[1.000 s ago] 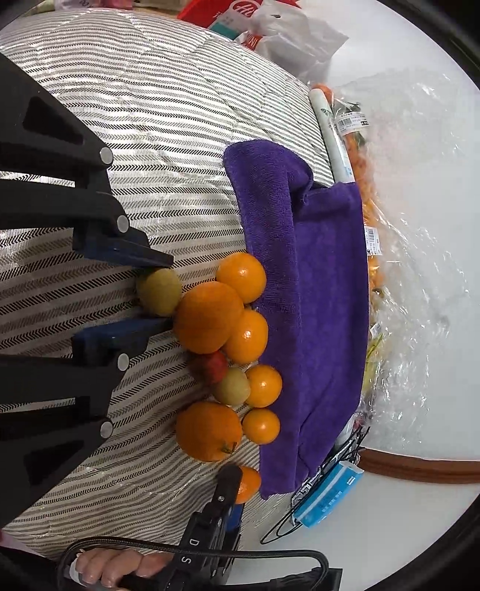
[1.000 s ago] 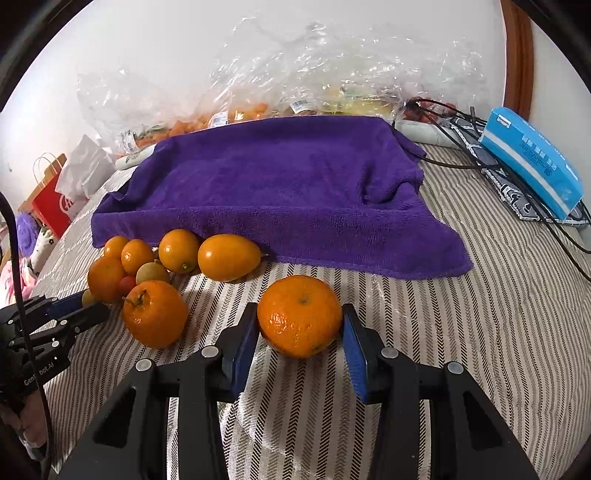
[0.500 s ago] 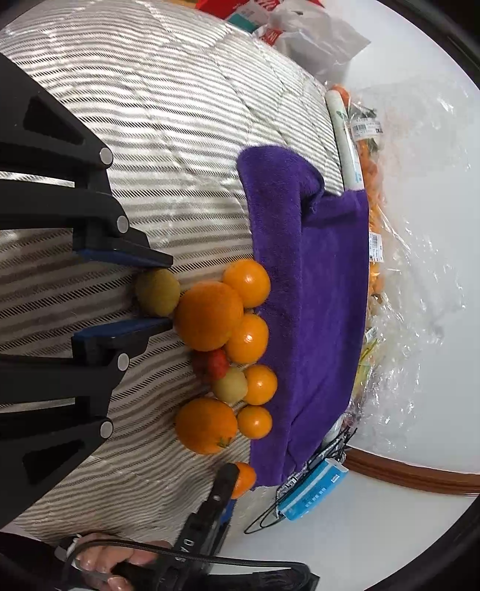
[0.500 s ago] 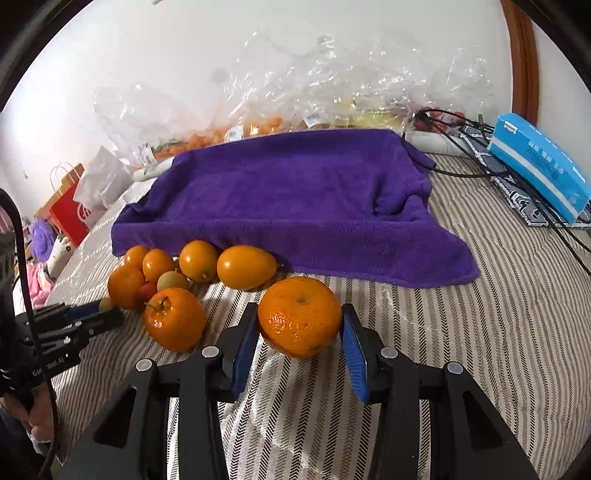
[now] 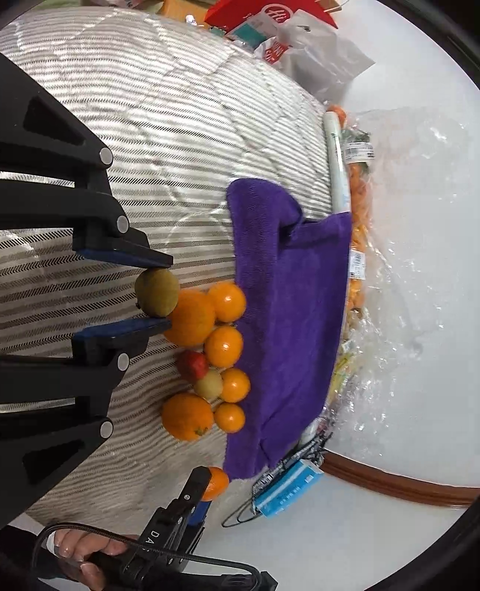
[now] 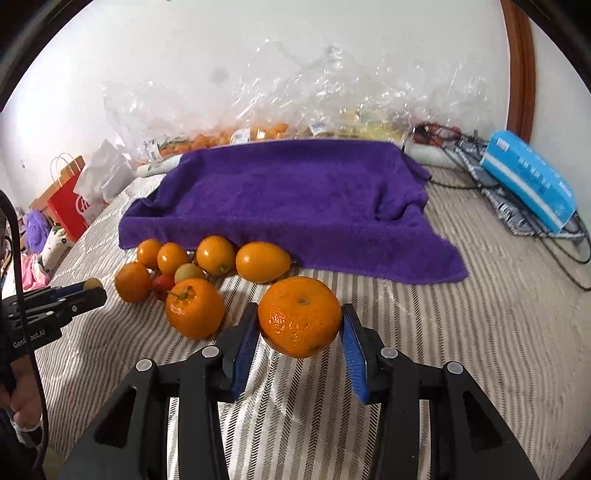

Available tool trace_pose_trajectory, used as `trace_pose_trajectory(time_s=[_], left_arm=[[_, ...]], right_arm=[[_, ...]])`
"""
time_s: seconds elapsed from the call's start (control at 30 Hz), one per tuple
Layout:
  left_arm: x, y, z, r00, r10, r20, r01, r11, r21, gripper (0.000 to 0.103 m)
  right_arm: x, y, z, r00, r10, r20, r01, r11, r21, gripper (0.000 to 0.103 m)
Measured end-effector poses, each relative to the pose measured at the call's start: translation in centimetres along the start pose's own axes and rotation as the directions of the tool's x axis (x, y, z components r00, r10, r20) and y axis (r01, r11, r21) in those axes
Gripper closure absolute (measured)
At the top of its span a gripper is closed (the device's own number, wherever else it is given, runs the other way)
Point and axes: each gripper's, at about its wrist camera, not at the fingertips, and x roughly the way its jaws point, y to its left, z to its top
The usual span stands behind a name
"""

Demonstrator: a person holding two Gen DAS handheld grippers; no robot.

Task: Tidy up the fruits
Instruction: 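Lift and carry both held fruits over the purple towel with both tools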

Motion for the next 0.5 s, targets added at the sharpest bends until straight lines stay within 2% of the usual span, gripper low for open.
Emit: trace_pose_trajectory(time_s=[0.17, 0.5], left_arm=[[-1.6, -0.3, 1.7, 0.998, 0.013, 0.056, -0.013, 1.0, 0.013, 0.078], [-1.2, -1.0, 6.3, 0.994, 0.026, 0.104, -0.025, 1.0, -0.014, 0.077]], right_arm=[[-1.9, 0.2, 1.6, 0.999, -0.018, 0.042, 0.018, 1.0, -0.001, 0.06], [-4.8, 0.4, 6.3, 0.99, -0.071, 0.126, 0.073, 0.997, -0.01, 0.06]])
